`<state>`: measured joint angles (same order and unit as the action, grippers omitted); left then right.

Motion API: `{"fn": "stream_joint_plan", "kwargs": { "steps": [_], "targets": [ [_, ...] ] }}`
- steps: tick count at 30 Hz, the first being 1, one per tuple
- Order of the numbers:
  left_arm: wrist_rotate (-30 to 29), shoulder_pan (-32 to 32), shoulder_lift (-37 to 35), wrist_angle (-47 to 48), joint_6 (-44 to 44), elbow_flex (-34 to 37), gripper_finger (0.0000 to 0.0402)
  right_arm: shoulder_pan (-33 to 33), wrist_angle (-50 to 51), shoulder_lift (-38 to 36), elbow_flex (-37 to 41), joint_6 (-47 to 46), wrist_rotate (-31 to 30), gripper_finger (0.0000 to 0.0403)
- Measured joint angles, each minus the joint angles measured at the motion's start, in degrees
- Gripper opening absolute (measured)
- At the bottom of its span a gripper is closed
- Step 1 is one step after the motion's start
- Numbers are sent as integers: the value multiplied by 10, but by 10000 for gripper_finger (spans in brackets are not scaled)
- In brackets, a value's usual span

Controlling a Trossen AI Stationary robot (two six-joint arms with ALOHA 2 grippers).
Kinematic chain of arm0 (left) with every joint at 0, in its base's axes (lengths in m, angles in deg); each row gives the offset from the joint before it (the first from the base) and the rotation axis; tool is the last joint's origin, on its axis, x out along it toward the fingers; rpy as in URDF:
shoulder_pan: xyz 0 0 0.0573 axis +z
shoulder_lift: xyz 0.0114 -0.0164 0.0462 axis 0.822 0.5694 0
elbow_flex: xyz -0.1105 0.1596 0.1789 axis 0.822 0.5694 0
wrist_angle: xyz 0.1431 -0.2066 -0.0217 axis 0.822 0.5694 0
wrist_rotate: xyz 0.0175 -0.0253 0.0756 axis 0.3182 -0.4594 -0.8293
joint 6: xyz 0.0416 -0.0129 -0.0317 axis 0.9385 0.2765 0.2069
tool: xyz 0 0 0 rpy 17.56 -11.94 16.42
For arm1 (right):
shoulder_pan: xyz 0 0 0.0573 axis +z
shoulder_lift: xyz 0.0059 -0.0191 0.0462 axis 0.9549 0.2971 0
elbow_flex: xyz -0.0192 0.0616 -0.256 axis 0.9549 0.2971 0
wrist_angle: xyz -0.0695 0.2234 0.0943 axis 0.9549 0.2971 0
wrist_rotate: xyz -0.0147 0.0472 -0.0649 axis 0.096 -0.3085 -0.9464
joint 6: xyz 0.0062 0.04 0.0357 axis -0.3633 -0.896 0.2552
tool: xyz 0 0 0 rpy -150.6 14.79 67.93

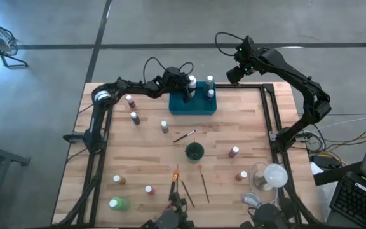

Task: Pick & Place Paint Supplies
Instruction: Put the white paint bottle into the blue bin

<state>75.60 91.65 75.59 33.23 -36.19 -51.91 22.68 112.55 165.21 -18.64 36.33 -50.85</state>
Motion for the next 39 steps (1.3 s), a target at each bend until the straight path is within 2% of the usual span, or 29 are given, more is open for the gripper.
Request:
{"fn": "stream_joint_plan", "kwargs": {
  "steps": [7, 12, 19, 22, 24, 26, 29, 34, 39],
  "targets": [
    [-6, -3, 0, 0, 5, 0, 260, 0, -9, 0, 0, 3, 0, 143],
    [-15, -5, -2, -1, 5, 0, 282, 0, -79, 0, -9, 37, 0, 129],
    [-15, -5, -2, -3, 5, 0, 297, -2, -213, 0, -110, 94, -2, 116],
    [-15, -5, -2, -3, 5, 0, 296, -2, -190, 0, -157, 67, -2, 109],
    [-15, -5, -2, -3, 5, 0, 294, -2, -121, 1, -167, 50, -2, 105],
    [-15, -5, -2, -3, 5, 0, 293, -2, -53, 3, -158, 51, -7, 101],
    [-15, -5, -2, -3, 5, 0, 296, -2, -6, 2, -113, 48, -21, 93],
    [-15, -5, -2, -3, 1, 0, 294, -2, 2, -1, -35, 46, -24, 80],
    [-15, -5, -2, -3, -16, 0, 297, -2, -14, -1, -5, 46, -25, 73]
  ]
}}
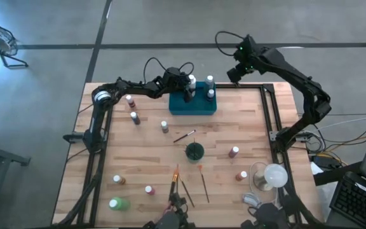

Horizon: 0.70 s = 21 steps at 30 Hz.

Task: Pick & Place Paint Supplies
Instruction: Put the white paint bottle into the blue bin

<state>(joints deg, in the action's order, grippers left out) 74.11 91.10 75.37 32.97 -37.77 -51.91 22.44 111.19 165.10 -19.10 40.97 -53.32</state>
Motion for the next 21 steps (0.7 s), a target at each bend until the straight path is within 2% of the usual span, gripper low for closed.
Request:
{"fn": "stream_joint_plan", "kwargs": {
  "steps": [5, 11, 21],
  "targets": [
    [-9, -1, 0, 1, -25, -2, 327, 0, -7, 0, -9, 5, -1, 83],
    [-114, -8, 0, 0, -12, -1, 375, 0, -18, 0, -31, 14, -1, 107],
    [-115, -13, 0, -1, -15, 0, 383, 0, -22, 0, -38, 17, -1, 132]
  ]
}}
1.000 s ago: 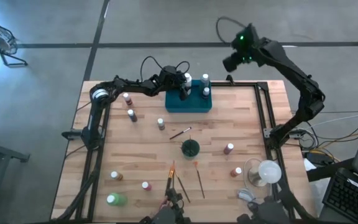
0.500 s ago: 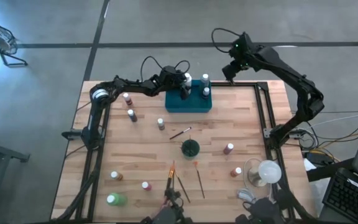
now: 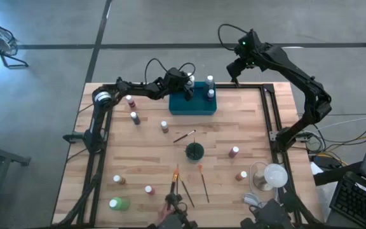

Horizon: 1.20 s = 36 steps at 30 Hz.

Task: Pick & Place Paint Supplies
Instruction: Put the white paint bottle into the blue bin

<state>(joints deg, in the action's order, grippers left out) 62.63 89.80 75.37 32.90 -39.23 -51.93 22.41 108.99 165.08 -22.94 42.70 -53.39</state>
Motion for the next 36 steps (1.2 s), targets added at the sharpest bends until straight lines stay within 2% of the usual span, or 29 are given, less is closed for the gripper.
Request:
{"fn": "stream_joint_plan", "kwargs": {
  "steps": [5, 18, 26, 36],
  "targets": [
    [1, -4, 0, 0, -6, 0, 383, 0, 0, 0, 0, 0, 0, 133],
    [2, -5, -4, 8, -25, 1, 383, 0, -15, 0, 0, -13, 1, 92],
    [31, -6, -10, 7, -4, 1, 383, 0, -15, 0, 0, -11, 1, 74],
    [31, -5, -20, 21, 13, 2, 383, 0, -14, 0, 0, -11, 1, 78]
  ]
}}
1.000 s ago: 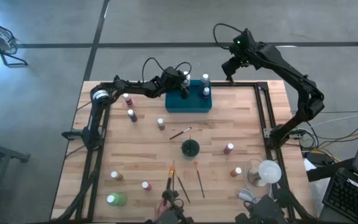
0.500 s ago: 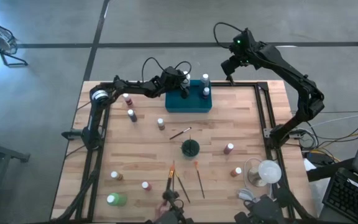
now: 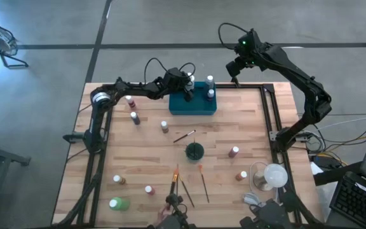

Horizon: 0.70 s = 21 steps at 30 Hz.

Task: Pick & Place Paint Supplies
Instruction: Put the white paint bottle into the blue bin, then put the green paint bottle into the blue bin

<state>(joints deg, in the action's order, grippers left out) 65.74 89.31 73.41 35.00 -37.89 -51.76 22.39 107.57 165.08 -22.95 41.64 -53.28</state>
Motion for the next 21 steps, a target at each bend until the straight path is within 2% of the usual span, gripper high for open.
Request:
{"fn": "stream_joint_plan", "kwargs": {
  "steps": [6, 16, 21],
  "targets": [
    [0, 3, -26, 38, 22, 3, 383, 0, 1, 0, 0, 2, 0, 101],
    [1, 10, -81, 30, 29, 58, 383, 0, -1, 0, 0, 0, 0, 135],
    [3, 10, -106, 16, 27, 84, 383, 0, -60, 7, 1, 9, 6, 149]
  ]
}}
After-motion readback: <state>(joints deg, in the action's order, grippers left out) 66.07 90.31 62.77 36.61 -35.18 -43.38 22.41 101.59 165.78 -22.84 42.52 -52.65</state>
